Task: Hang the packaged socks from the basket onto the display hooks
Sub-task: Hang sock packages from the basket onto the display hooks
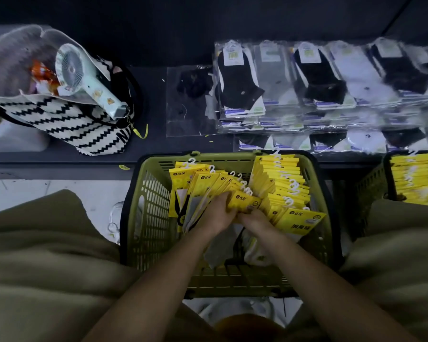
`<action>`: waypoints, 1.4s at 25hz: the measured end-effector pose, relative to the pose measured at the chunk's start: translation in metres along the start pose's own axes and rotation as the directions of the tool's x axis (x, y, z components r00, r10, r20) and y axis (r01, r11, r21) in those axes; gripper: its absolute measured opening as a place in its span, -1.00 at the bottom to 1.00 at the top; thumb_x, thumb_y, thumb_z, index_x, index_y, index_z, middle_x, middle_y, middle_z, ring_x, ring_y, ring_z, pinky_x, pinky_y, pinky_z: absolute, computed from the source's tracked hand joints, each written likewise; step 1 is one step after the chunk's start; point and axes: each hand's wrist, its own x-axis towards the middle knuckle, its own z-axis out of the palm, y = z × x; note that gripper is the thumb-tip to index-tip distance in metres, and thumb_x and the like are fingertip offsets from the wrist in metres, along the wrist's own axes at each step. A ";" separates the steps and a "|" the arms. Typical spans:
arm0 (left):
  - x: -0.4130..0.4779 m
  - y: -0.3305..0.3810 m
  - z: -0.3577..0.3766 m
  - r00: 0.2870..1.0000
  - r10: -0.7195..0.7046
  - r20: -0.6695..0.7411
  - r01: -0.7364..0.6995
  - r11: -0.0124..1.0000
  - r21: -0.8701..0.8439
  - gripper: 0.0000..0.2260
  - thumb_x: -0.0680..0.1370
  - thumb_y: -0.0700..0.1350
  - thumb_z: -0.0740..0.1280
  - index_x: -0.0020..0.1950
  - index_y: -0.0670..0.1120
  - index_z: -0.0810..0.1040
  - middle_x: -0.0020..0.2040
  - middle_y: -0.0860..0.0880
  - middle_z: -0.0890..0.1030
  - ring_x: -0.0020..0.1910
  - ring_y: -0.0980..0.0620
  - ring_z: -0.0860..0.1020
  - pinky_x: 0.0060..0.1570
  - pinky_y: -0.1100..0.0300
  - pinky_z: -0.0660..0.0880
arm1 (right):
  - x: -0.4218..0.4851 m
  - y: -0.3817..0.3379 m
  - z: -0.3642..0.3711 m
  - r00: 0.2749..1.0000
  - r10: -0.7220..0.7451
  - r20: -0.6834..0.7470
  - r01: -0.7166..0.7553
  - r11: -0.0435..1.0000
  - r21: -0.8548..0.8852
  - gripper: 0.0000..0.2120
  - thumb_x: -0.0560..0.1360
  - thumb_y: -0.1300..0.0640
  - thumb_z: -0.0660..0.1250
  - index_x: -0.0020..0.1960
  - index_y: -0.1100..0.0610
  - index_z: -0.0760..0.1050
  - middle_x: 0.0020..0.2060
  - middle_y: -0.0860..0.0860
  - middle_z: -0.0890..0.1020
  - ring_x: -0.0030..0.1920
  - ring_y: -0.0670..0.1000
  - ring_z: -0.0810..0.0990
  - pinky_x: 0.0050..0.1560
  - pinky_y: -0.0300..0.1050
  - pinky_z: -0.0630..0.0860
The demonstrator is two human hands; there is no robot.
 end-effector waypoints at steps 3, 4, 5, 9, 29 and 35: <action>0.004 -0.001 0.001 1.000 -0.021 -0.008 0.022 0.998 0.055 -0.48 0.53 -0.10 0.31 0.45 -0.17 0.25 0.37 -0.16 0.39 0.35 -0.11 0.37 0.31 0.09 0.33 | 0.003 0.003 0.006 0.995 0.094 0.045 -0.103 0.954 0.281 -0.66 0.50 0.36 0.27 0.27 0.37 0.40 0.18 0.25 0.53 0.23 0.21 0.49 0.00 -0.13 0.47; 0.005 -0.001 0.002 0.999 -0.039 -0.011 0.040 0.997 0.070 -0.46 0.52 -0.08 0.32 0.45 -0.16 0.25 0.37 -0.16 0.39 0.34 -0.12 0.37 0.29 0.07 0.35 | 0.004 0.005 0.009 0.991 0.119 0.064 -0.133 0.936 0.327 -0.64 0.49 0.37 0.27 0.28 0.37 0.38 0.13 0.25 0.55 0.17 0.22 0.52 -0.08 -0.14 0.47; 0.007 -0.002 0.003 0.999 -0.054 -0.007 0.054 0.995 0.082 -0.45 0.50 -0.06 0.34 0.44 -0.16 0.26 0.35 -0.17 0.39 0.33 -0.12 0.38 0.28 0.07 0.36 | 0.003 0.008 0.010 0.987 0.141 0.079 -0.159 0.933 0.323 -0.63 0.49 0.36 0.28 0.28 0.35 0.36 0.02 0.23 0.57 0.03 0.20 0.56 -0.17 -0.14 0.47; 0.005 -0.009 0.003 0.998 -0.066 0.006 0.064 0.981 0.184 -0.55 0.47 0.00 0.36 0.28 -0.18 0.39 0.22 -0.20 0.43 0.22 -0.18 0.42 0.13 0.03 0.40 | 0.006 0.012 0.010 0.988 0.123 0.095 -0.145 0.947 0.287 -0.47 0.46 0.36 0.32 0.38 0.29 0.24 -0.02 0.11 0.50 -0.06 0.09 0.49 -0.23 -0.17 0.48; -0.034 0.076 -0.140 0.941 -0.112 -0.320 -0.192 0.600 -0.777 -0.79 0.44 -0.18 0.45 0.05 0.00 0.58 0.03 -0.04 0.66 0.02 -0.02 0.63 0.04 0.09 0.56 | -0.073 -0.147 -0.038 0.796 -0.605 -0.007 0.575 0.752 0.322 -0.82 0.45 0.12 0.41 0.03 -0.06 0.53 -0.06 -0.11 0.66 -0.07 -0.15 0.63 -0.15 -0.31 0.51; -0.040 0.099 -0.201 0.936 -0.012 -0.351 -0.262 0.641 -0.722 -0.57 0.41 -0.16 0.48 0.24 -0.12 0.47 0.12 -0.11 0.63 0.09 -0.08 0.61 0.12 -0.04 0.54 | -0.099 -0.203 -0.045 0.758 -0.642 -0.117 0.644 0.706 0.295 -0.81 0.46 0.11 0.40 0.03 0.08 0.45 -0.03 0.05 0.62 -0.03 0.02 0.61 -0.09 -0.13 0.55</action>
